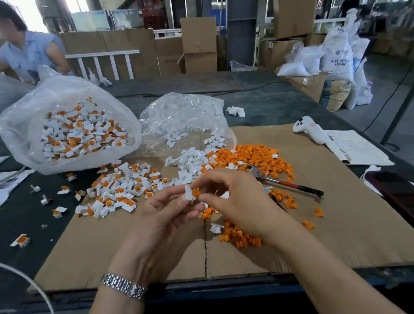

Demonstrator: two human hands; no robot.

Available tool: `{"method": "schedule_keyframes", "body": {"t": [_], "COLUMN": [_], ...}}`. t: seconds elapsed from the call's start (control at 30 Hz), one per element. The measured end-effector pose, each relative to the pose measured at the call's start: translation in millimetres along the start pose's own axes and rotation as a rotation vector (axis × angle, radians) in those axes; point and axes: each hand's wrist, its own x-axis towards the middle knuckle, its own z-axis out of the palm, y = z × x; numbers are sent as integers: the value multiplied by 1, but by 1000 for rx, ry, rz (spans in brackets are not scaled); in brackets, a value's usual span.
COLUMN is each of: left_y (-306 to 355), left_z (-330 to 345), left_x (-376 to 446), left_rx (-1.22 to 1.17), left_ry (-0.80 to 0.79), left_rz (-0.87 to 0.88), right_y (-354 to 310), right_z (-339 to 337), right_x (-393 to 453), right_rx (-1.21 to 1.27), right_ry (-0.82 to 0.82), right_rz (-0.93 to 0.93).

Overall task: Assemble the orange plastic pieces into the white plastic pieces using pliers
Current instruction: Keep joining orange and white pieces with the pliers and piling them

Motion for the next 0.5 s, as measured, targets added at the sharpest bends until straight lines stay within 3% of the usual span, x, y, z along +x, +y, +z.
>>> {"method": "schedule_keyframes", "body": {"t": [0.27,0.5], "left_y": [-2,0], "left_z": [8,10], "left_x": [-2,-3], "left_rx": [-6,51], "left_ry": [44,53], "left_rz": [87,106], "right_y": [-3,-4], "right_z": [6,6], "right_x": [1,0], "right_rx": [-107,-82], "right_ry": [91,69], "right_rz": [-18,7]}}
